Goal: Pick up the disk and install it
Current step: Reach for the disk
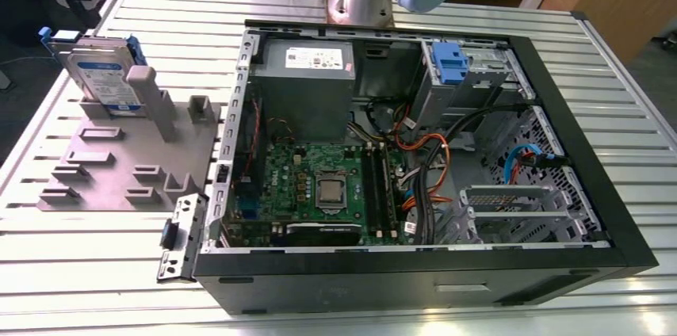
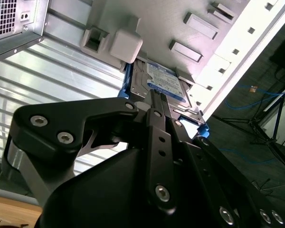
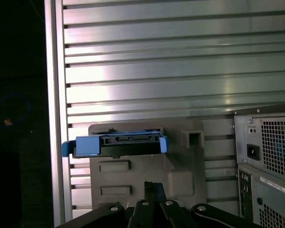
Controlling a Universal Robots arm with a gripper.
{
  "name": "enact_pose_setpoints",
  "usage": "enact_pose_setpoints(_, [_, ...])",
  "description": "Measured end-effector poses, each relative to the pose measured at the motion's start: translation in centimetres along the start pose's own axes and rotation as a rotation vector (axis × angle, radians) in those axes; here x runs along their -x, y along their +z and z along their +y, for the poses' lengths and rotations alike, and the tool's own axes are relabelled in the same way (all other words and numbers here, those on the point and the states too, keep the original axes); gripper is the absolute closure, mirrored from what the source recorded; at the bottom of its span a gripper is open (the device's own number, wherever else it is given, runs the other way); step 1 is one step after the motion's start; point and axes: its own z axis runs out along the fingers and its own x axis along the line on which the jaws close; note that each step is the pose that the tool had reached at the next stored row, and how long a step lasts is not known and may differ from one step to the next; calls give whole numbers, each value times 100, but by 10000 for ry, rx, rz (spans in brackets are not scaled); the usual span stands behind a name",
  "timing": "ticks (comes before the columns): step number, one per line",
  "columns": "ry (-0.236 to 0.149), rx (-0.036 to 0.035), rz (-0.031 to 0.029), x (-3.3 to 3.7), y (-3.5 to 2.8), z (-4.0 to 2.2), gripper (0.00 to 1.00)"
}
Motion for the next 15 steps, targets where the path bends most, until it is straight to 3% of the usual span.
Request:
enact_pose_setpoints(10, [0, 0, 0, -59, 3, 2, 89])
enact_pose_setpoints(15, [0, 0, 0, -187, 34, 65, 89])
